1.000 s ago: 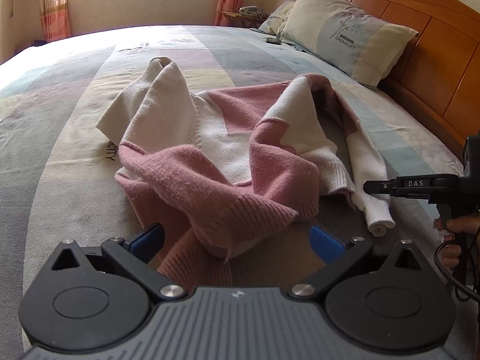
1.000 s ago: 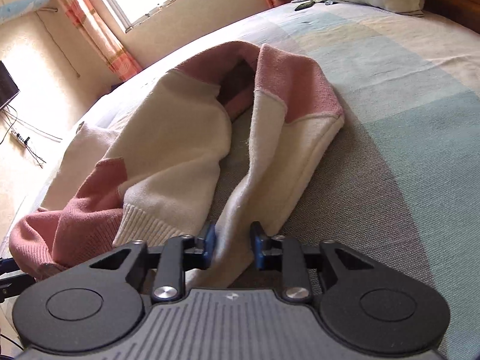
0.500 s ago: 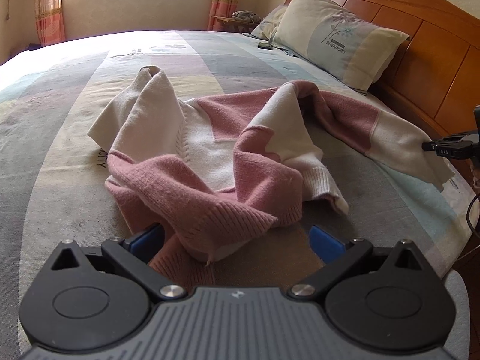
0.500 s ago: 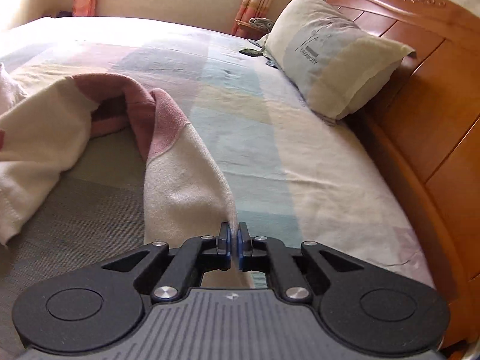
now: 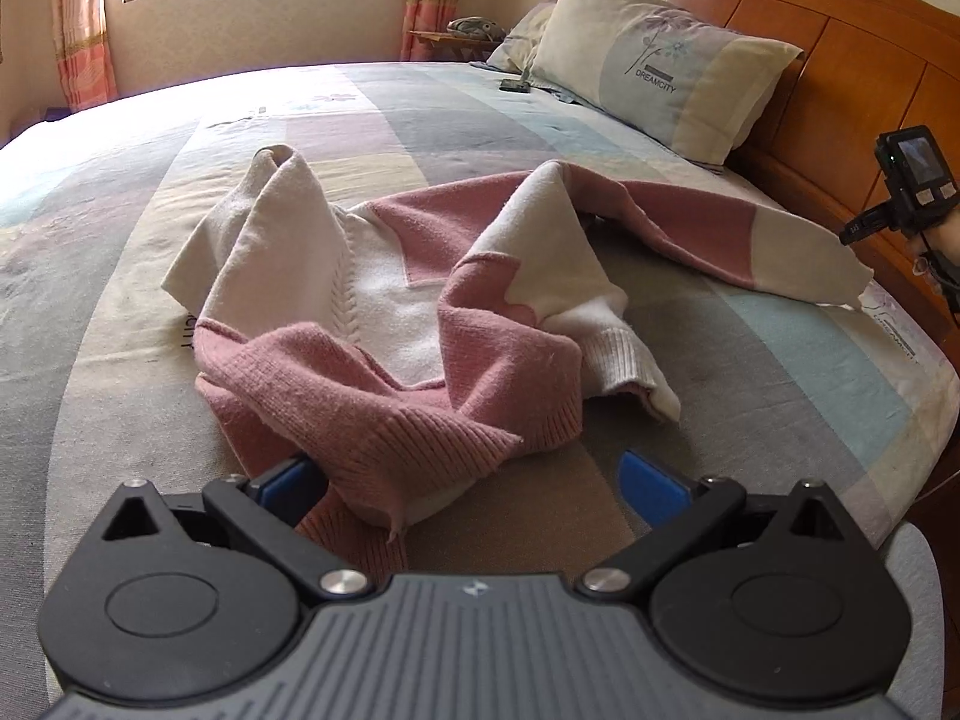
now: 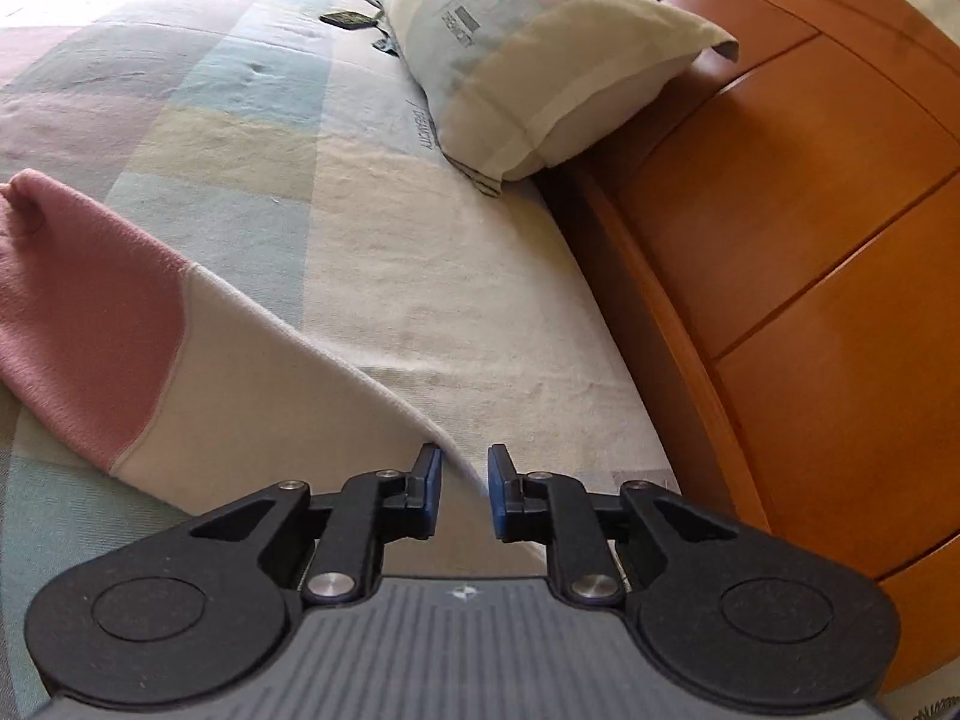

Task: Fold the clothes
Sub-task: 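Open the right gripper to release the sleeve and withdraw it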

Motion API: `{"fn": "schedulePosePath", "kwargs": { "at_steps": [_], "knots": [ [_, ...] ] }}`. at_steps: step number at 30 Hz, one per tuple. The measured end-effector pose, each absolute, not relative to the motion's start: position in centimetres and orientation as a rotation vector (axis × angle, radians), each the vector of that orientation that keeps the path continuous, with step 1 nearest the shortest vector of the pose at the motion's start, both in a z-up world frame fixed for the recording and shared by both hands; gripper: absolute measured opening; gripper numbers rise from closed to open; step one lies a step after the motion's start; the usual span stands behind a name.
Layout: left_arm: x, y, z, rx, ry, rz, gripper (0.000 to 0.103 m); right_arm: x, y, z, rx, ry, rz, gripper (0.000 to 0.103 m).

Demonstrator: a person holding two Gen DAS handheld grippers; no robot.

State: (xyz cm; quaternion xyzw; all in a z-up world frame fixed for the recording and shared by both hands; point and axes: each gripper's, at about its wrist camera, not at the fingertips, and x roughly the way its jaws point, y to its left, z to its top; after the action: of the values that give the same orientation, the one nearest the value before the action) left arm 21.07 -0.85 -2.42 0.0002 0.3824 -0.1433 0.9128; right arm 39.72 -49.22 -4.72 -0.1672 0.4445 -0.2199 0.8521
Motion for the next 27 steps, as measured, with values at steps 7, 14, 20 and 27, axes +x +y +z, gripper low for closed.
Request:
{"fn": "schedulePosePath", "kwargs": {
  "at_steps": [7, 14, 20, 27],
  "knots": [
    [21.7, -1.3, -2.7, 0.020, 0.796, -0.287, 0.102, 39.2, -51.1, -6.2, -0.272, 0.941, -0.501, 0.029],
    [21.1, -1.7, -2.7, 0.060, 0.791, -0.283, 0.102, 37.3, -45.5, -6.6, -0.263, 0.910, -0.299, 0.064],
    [20.2, -1.0, -2.5, 0.075, 0.781, -0.254, 0.102, 33.5, -36.4, -6.3, -0.230, 0.838, 0.039, 0.065],
    [19.3, 0.6, -3.0, 0.047, 0.778, -0.239, 0.102, 28.6, -25.8, -7.2, -0.341, 0.778, 0.297, 0.069]
  ]
}}
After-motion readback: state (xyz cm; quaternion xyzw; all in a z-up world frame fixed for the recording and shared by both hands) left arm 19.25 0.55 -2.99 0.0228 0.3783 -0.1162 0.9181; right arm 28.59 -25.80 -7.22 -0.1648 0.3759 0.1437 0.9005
